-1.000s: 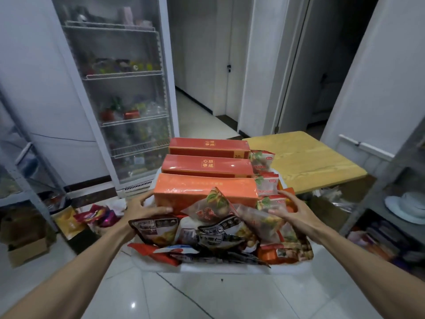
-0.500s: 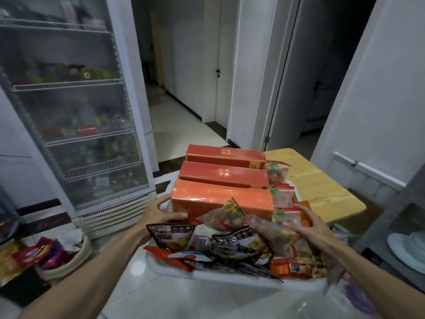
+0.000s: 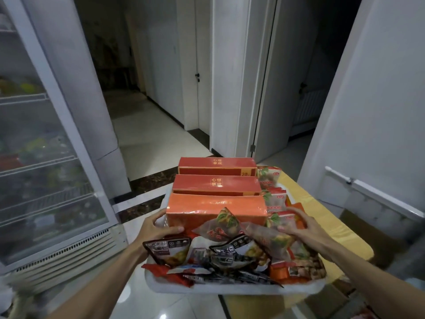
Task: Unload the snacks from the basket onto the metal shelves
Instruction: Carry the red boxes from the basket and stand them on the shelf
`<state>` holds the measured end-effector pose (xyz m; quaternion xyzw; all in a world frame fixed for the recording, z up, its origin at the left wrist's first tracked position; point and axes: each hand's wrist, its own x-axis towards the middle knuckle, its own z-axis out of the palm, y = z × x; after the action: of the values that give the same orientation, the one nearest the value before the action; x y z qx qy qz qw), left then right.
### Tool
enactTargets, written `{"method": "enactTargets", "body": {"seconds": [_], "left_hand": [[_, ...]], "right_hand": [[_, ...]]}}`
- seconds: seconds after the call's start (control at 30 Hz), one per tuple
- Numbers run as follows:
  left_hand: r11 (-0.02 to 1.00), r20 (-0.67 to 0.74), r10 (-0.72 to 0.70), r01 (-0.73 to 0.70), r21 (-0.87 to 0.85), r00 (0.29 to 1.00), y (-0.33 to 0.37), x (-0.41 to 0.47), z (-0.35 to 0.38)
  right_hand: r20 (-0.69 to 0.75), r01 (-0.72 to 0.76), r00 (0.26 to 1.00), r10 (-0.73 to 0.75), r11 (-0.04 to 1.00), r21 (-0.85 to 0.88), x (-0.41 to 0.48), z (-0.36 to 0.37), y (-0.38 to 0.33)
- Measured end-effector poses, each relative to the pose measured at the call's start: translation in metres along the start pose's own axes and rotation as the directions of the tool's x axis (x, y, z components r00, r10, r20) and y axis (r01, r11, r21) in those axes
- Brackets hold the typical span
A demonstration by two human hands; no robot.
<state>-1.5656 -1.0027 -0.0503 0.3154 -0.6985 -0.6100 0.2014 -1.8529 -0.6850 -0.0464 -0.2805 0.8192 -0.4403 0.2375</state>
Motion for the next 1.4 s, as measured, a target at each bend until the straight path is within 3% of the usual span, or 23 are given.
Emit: {"method": "enactTargets", "body": {"seconds": [0.33,0.53,0.8,1.4], "left_hand": [[0.998,-0.151,-0.065,0.062,-0.023,0.986,0.009,0.103,0.080],[0.985,-0.327,-0.169,0.144,-0.098,0.930,-0.003,0.124,0.127],[0.973,-0.408,-0.227,0.193,-0.123,0.884,-0.007,0.146,0.165],[0.969,-0.345,-0.244,0.213,-0.125,0.906,-0.014,0.169,0.181]], "right_hand": [[0.169,0.033,0.985,-0.030,0.999,-0.013,0.186,-0.065,0.041],[0.323,0.074,0.945,-0.050,0.995,-0.062,0.283,-0.087,0.064],[0.433,0.027,0.901,0.002,0.998,-0.060,0.344,-0.096,0.090],[0.435,0.012,0.900,0.042,0.993,-0.120,0.366,-0.103,0.105]]}}
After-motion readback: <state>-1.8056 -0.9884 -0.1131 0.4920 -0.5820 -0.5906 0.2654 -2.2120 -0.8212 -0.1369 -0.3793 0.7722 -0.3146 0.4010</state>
